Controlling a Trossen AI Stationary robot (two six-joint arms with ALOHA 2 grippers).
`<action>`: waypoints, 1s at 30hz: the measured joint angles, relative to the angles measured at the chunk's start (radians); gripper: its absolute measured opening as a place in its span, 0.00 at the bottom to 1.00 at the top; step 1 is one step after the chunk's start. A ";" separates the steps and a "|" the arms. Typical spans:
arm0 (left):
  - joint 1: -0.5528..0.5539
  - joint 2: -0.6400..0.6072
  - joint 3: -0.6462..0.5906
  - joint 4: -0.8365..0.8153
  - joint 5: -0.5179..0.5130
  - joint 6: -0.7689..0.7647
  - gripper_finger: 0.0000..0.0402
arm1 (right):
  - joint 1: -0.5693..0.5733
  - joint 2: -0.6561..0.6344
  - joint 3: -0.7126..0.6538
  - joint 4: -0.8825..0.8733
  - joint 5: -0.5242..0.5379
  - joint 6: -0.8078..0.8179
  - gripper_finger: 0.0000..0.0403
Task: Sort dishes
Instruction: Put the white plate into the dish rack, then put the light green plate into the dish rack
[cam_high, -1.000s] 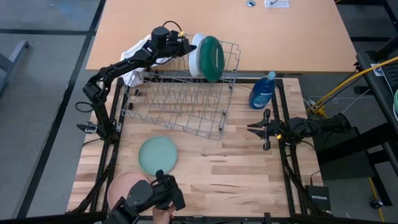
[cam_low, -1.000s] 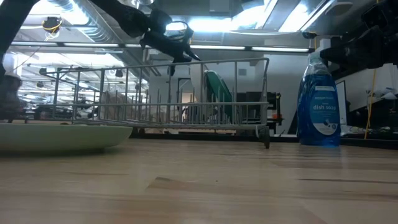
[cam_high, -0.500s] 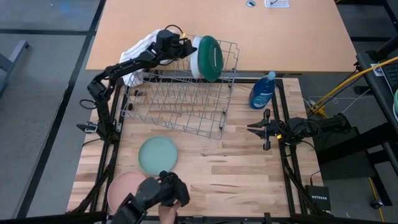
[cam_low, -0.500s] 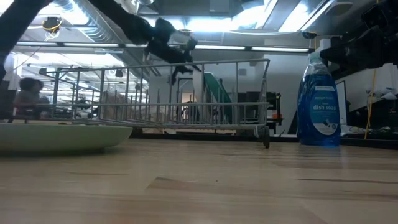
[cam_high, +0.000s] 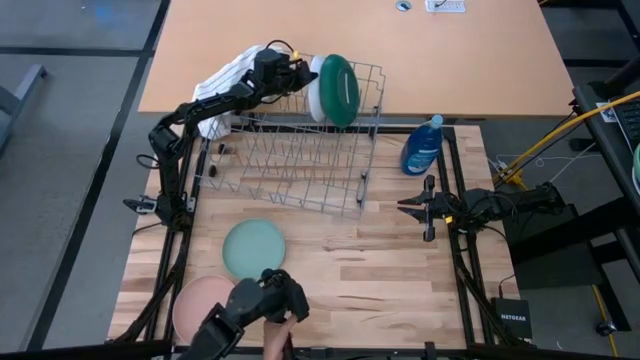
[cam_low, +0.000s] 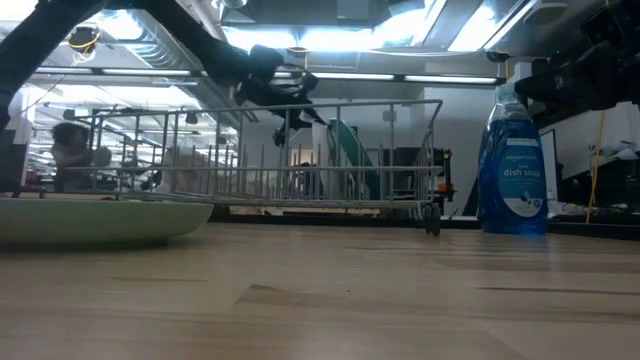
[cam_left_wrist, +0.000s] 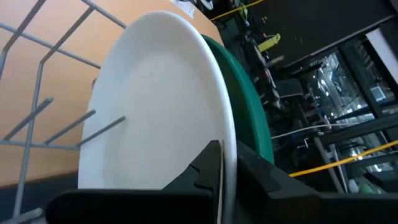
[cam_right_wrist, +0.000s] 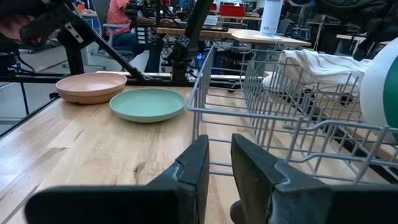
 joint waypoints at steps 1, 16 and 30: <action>0.000 -0.001 -0.001 0.002 0.000 0.000 0.08 | 0.000 0.000 0.000 0.000 0.000 0.000 0.18; 0.037 -0.002 -0.004 0.018 0.012 0.006 0.35 | 0.000 0.000 0.000 -0.001 0.000 0.000 0.18; 0.151 -0.002 -0.005 0.069 0.241 -0.057 0.39 | 0.000 0.000 0.000 0.000 0.000 0.000 0.18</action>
